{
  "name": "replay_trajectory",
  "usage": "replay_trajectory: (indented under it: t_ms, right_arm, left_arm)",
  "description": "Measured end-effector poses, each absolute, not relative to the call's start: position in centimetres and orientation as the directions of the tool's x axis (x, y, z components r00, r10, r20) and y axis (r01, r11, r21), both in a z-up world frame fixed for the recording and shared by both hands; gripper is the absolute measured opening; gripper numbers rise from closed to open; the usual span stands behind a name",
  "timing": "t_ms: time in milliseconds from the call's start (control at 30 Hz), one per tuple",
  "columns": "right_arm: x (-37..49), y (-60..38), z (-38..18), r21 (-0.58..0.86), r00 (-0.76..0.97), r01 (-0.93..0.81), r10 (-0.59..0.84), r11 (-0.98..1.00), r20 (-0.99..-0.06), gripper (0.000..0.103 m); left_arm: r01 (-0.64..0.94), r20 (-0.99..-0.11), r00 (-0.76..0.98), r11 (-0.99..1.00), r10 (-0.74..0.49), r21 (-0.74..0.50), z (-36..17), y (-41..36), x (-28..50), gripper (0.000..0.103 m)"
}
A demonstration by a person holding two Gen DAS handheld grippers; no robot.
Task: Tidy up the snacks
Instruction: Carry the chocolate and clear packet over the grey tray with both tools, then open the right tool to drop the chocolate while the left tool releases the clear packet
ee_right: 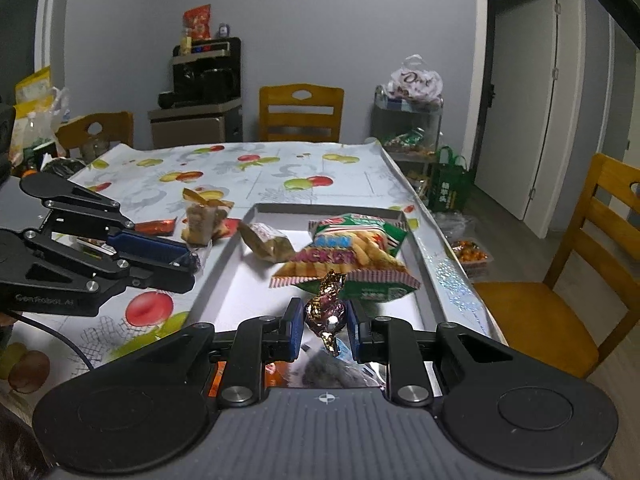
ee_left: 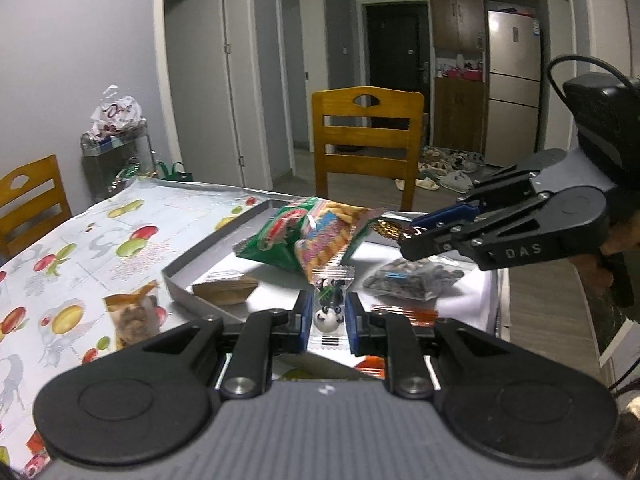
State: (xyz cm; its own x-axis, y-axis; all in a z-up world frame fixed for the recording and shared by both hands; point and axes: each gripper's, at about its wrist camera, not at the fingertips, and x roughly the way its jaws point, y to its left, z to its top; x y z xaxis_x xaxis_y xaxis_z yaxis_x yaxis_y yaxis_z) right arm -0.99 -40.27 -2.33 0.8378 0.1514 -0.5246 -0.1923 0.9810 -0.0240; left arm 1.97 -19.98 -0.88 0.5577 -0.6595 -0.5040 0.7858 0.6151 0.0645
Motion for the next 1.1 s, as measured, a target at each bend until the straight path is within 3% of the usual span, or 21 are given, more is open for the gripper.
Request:
replay_trajectory:
  t_ms: [233, 667, 1100]
  right_arm:
    - [-1.2, -41.4, -2.9, -0.031, 0.813, -0.203, 0.151, 0.979, -0.562, 0.025]
    - [-2.1, -40.5, -3.2, 0.030, 0.768, -0.335, 0.292, 0.942, -0.570, 0.025]
    - [-1.8, -39.6, -3.6, 0.008, 0.755, -0.335, 0.274, 0.942, -0.596, 0.025]
  left_arm:
    - [0.835, -0.519, 0.497, 0.546, -0.695, 0.068, -1.4, -21.7, 1.2, 0.015]
    - [0.899, -0.577, 0.388, 0.433, -0.719, 0.066, -3.1, -24.0, 0.3, 0.015]
    - [0.891, -0.597, 0.397, 0.448, -0.697, 0.069, -3.8, -24.1, 0.2, 0.015]
